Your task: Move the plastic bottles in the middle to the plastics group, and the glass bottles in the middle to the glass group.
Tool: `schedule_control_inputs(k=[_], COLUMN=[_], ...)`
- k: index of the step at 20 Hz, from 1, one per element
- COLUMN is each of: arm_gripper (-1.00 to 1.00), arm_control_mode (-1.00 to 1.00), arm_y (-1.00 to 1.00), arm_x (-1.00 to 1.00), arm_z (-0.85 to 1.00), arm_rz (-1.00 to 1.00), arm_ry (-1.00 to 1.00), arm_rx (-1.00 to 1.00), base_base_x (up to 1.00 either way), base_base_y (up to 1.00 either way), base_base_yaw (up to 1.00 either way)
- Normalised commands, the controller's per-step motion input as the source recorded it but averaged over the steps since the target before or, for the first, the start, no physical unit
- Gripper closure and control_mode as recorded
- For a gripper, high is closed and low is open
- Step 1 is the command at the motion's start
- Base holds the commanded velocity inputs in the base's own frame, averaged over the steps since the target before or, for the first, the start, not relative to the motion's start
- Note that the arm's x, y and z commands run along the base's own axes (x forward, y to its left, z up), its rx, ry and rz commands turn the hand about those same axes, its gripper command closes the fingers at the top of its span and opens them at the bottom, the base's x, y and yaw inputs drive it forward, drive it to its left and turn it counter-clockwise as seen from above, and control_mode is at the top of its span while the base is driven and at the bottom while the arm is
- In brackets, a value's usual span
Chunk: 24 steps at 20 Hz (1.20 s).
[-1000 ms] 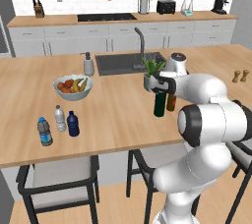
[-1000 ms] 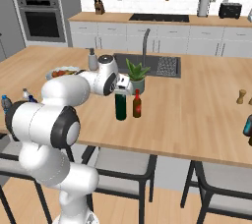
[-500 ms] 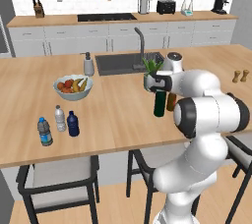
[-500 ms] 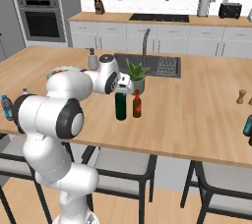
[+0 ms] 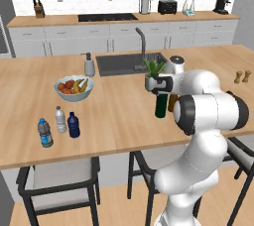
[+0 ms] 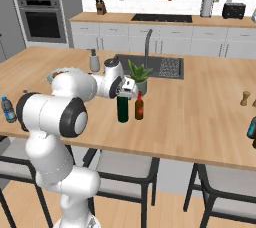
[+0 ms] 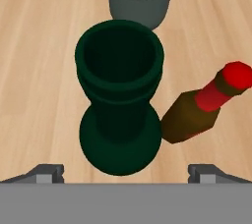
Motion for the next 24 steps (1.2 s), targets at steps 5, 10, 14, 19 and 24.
schedule_control_inputs(k=[5,10,14,19,24], arm_gripper=[-1.00,-1.00,-1.00,-1.00,-1.00], arm_control_mode=[-1.00,-1.00,-1.00,-1.00,-1.00], arm_y=[0.00,0.00,0.00,0.00,0.00], arm_x=[0.01,0.01,0.07,0.06,0.05], arm_z=[-0.13,-0.08,-0.07,-0.10,0.00], arm_rz=[0.03,0.05,0.05,0.04,0.04], arm_ry=[0.00,0.00,0.00,-0.01,-0.07], arm_rx=[0.00,0.00,0.00,0.00,0.00], base_base_x=[0.00,0.00,0.00,0.00,0.00], base_base_y=[0.00,0.00,0.00,0.00,0.00], base_base_yaw=[0.00,0.00,0.00,0.00,0.00])
